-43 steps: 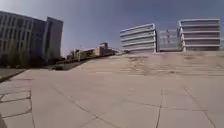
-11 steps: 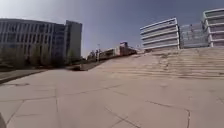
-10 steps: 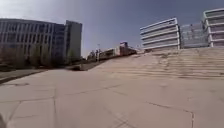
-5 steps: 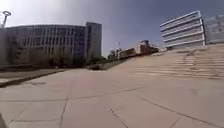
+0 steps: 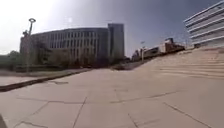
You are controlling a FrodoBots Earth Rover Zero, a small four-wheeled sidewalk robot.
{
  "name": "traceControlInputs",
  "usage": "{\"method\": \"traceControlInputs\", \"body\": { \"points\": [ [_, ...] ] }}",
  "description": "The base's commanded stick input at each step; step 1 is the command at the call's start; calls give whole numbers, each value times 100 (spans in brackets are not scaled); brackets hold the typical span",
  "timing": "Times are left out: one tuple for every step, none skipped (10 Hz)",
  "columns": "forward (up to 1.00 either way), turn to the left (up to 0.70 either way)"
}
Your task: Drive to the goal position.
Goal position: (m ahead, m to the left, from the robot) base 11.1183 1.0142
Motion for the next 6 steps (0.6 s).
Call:
{"method": "traceControlInputs", "body": {
  "points": [
    [70,0],
    [70,0],
    [70,0],
    [70,0],
    [70,0],
    [70,0]
  ]
}}
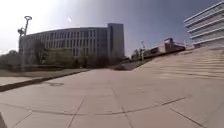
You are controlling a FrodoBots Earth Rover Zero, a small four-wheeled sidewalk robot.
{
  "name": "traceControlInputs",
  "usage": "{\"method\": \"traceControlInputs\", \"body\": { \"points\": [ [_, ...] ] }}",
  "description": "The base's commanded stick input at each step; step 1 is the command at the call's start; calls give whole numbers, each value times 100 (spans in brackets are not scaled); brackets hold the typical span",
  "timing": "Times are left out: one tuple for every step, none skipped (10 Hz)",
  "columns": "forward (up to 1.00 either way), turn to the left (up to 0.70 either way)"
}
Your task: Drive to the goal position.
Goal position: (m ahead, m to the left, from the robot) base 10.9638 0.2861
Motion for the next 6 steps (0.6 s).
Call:
{"method": "traceControlInputs", "body": {
  "points": [
    [70,0],
    [70,0],
    [70,0],
    [70,0],
    [70,1],
    [70,3]
  ]
}}
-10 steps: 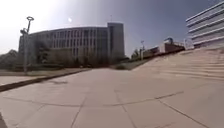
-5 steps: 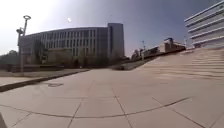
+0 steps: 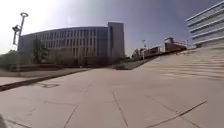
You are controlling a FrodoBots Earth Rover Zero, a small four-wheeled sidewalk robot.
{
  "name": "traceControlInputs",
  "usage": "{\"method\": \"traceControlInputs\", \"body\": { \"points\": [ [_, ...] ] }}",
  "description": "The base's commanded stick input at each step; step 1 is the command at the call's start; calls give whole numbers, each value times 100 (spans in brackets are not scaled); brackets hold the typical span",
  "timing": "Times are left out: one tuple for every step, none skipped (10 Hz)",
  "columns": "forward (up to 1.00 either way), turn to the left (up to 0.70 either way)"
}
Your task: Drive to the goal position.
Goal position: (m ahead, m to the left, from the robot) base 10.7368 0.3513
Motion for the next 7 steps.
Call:
{"method": "traceControlInputs", "body": {
  "points": [
    [70,25],
    [70,35],
    [70,35],
    [70,33],
    [70,12],
    [70,0],
    [70,0]
  ]
}}
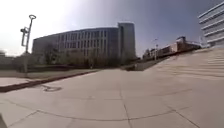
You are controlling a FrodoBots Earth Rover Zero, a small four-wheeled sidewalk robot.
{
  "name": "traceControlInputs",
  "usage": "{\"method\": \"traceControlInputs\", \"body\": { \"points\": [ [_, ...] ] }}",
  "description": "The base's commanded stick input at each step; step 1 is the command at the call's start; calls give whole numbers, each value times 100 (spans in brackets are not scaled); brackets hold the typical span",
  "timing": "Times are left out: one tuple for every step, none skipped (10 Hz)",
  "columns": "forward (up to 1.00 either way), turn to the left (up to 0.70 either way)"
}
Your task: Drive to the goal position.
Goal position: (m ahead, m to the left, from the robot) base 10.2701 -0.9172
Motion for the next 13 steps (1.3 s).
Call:
{"method": "traceControlInputs", "body": {
  "points": [
    [70,0],
    [70,0],
    [70,0],
    [70,0],
    [70,0],
    [70,0],
    [70,0],
    [70,0],
    [70,0],
    [70,0],
    [70,0],
    [70,0],
    [70,0]
  ]
}}
